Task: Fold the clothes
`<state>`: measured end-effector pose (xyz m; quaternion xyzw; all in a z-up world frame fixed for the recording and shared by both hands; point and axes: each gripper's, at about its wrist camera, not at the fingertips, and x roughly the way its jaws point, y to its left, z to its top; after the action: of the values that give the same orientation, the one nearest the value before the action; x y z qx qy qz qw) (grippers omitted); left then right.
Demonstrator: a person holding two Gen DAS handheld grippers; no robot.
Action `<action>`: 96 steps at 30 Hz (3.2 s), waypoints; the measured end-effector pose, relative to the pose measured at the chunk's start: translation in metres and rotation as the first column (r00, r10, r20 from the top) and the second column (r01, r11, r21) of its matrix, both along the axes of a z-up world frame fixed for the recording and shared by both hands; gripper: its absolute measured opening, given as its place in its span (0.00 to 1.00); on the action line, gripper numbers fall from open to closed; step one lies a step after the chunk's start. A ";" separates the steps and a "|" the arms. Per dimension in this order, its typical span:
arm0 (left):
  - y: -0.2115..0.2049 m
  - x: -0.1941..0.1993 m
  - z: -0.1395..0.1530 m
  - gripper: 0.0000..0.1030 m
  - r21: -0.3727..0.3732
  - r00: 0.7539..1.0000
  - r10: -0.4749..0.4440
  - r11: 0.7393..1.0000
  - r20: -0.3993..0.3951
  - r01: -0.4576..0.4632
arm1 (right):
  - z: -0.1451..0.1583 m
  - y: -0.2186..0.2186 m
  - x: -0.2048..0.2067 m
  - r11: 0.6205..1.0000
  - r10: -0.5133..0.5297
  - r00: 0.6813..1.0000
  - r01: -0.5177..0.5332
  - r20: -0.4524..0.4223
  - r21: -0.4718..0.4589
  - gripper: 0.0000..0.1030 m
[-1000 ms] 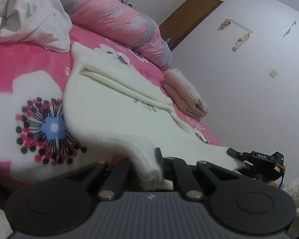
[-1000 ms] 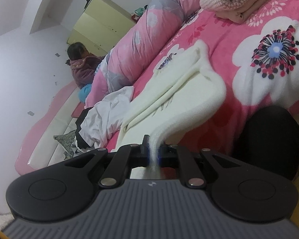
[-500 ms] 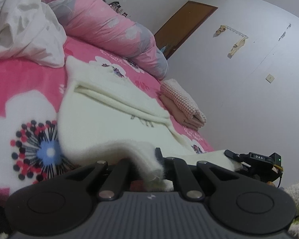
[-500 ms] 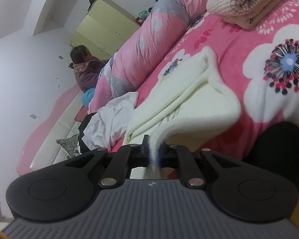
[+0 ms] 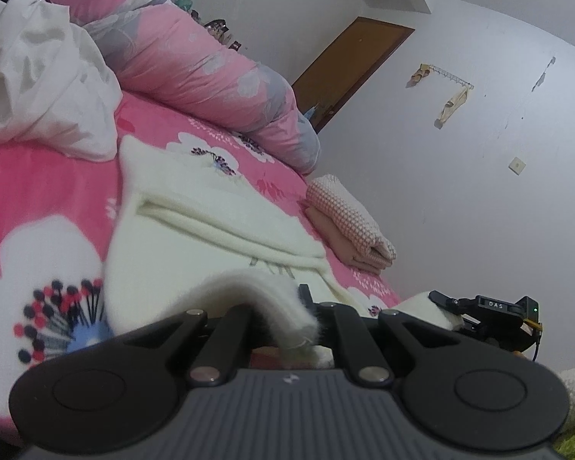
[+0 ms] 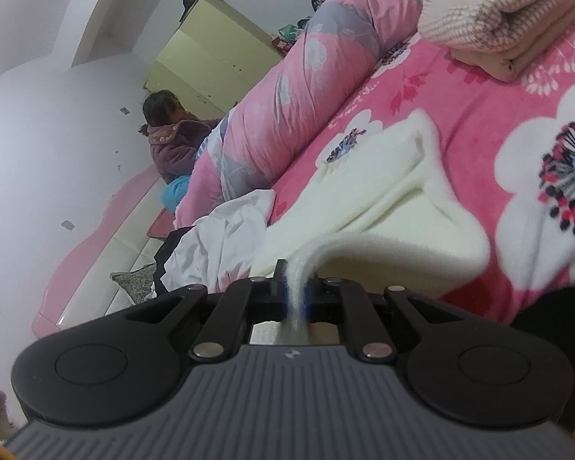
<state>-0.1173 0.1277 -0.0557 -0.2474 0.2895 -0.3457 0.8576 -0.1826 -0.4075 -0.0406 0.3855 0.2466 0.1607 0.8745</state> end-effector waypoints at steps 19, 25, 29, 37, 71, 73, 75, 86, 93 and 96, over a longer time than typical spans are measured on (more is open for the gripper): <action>0.003 0.055 0.013 0.06 -0.021 0.998 0.046 0.999 0.043 -0.045 | 0.021 0.000 0.063 1.000 -0.005 0.998 0.006 0.060 -0.029 0.05; 0.006 0.063 0.012 0.06 -0.032 0.996 0.079 0.996 0.048 -0.078 | 0.026 0.000 0.080 0.999 -0.003 0.998 0.005 0.061 -0.044 0.05; 0.006 0.068 0.011 0.06 -0.046 0.994 0.094 0.995 0.058 -0.091 | 0.029 -0.001 0.088 0.998 -0.002 0.998 0.005 0.062 -0.055 0.05; 0.005 0.077 0.008 0.06 -0.066 0.991 0.110 0.992 0.072 -0.106 | 0.034 0.002 0.100 0.997 -0.008 0.999 0.012 0.051 -0.078 0.05; 0.009 0.085 -0.003 0.06 -0.110 0.987 0.104 0.990 0.123 -0.090 | 0.041 0.020 0.111 0.987 -0.108 0.994 0.105 -0.021 -0.124 0.05; 0.009 0.084 -0.003 0.06 -0.110 0.987 0.105 0.990 0.122 -0.091 | 0.042 0.020 0.111 0.987 -0.107 0.994 0.104 -0.020 -0.125 0.05; 0.009 0.084 -0.002 0.06 -0.110 0.987 0.105 0.990 0.122 -0.092 | 0.042 0.020 0.111 0.987 -0.106 0.994 0.103 -0.019 -0.125 0.05; 0.008 0.083 0.000 0.06 -0.106 0.986 0.108 0.990 0.124 -0.095 | 0.042 0.021 0.109 0.987 -0.105 0.994 0.102 -0.016 -0.122 0.05; 0.008 0.083 0.000 0.06 -0.102 0.986 0.112 0.990 0.127 -0.099 | 0.042 0.020 0.110 0.988 -0.102 0.995 0.099 -0.012 -0.119 0.05; 0.007 0.083 0.001 0.06 -0.098 0.985 0.115 0.990 0.129 -0.103 | 0.042 0.019 0.110 0.989 -0.099 0.995 0.097 -0.011 -0.116 0.05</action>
<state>-0.0340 0.1348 -0.0552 -0.2776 0.2010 -0.3269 0.8807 -0.0722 -0.3887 0.0013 0.3473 0.2434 0.1000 0.9001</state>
